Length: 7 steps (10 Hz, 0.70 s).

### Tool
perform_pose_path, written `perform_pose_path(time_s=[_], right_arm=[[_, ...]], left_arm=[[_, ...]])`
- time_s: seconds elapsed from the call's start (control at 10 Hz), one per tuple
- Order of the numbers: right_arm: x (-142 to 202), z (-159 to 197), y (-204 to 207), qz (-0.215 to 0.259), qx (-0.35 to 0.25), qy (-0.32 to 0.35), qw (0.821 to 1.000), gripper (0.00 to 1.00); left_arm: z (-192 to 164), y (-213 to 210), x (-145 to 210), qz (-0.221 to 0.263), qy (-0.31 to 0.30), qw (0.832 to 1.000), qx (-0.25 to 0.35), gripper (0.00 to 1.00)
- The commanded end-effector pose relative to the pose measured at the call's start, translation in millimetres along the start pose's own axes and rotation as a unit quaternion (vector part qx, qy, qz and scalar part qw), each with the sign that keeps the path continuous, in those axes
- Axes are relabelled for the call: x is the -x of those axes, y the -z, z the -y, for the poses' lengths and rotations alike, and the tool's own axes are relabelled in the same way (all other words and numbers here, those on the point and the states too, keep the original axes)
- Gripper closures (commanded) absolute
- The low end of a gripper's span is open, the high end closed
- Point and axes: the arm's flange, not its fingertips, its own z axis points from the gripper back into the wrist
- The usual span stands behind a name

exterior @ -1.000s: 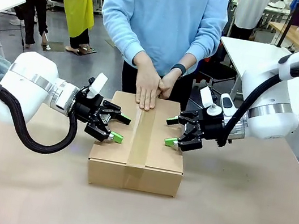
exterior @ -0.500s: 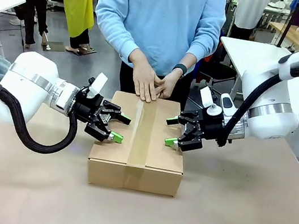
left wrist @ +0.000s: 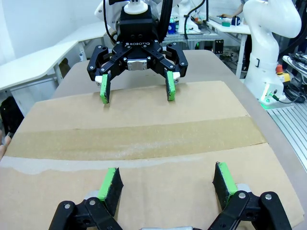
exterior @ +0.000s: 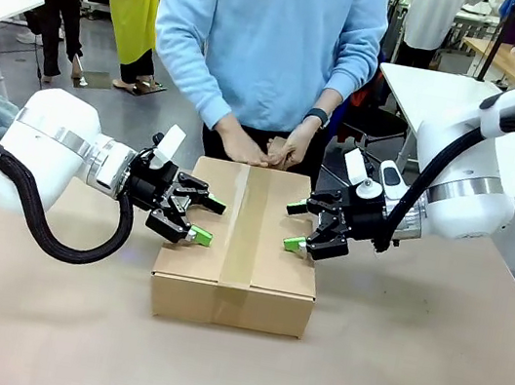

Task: Pack the gift set into the box.
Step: Press and hold the closed box until the human finishes sealing it.

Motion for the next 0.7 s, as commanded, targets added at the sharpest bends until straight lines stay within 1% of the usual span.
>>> perform_pose_path(time_s=[0.0,0.6], right_arm=[[3.2,-2.4,0.4,-0.004,0.001,-0.004,1.000,0.00],[0.0,0.0,0.0,0.000,0.000,0.000,1.000,0.00]], left_arm=[[2.3,0.0,2.6,0.001,0.007,1.000,-0.001,0.00],[0.0,0.0,-0.1,0.000,0.000,1.000,0.000,0.00]])
